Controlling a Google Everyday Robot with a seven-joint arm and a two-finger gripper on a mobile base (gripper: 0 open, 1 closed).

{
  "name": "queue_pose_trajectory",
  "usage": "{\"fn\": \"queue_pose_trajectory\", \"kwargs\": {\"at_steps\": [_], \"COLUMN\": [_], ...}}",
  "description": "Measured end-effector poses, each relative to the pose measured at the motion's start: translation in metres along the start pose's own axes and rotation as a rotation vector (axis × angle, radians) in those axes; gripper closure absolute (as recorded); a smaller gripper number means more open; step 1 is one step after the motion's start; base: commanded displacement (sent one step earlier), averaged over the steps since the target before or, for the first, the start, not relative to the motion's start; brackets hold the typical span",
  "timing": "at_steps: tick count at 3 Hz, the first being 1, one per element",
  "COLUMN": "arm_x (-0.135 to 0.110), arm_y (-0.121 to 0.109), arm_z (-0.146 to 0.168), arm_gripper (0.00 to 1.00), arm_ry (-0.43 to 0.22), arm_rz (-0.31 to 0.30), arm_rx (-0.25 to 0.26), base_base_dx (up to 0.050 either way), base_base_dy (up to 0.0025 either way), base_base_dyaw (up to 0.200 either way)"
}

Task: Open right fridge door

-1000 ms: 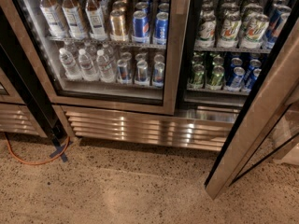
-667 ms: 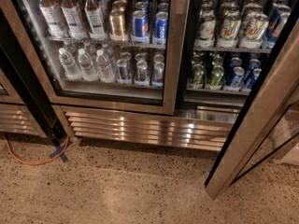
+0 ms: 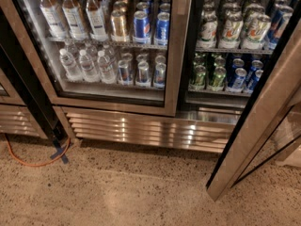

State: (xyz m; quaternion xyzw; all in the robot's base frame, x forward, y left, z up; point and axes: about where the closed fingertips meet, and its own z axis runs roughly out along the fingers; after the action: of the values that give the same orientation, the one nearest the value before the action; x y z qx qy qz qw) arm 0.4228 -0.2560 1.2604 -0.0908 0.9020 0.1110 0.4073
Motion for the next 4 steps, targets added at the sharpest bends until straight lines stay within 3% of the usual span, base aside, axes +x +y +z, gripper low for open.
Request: {"fn": "queue_pose_trajectory", "kwargs": {"at_steps": [3,4], "arm_x": [-0.013,-0.007], "arm_y": [0.007,0.013], "arm_z": [0.001,0.005], "arm_gripper": [0.00,0.00], "arm_ry": [-0.038,-0.007], "arm_rz": [0.043,0.125], "arm_rx": [-0.001,-0.027], "base_base_dx": [0.000,0.000], "base_base_dy": [0.00000,0.00000], "base_base_dyaw": [0.000,0.000]}}
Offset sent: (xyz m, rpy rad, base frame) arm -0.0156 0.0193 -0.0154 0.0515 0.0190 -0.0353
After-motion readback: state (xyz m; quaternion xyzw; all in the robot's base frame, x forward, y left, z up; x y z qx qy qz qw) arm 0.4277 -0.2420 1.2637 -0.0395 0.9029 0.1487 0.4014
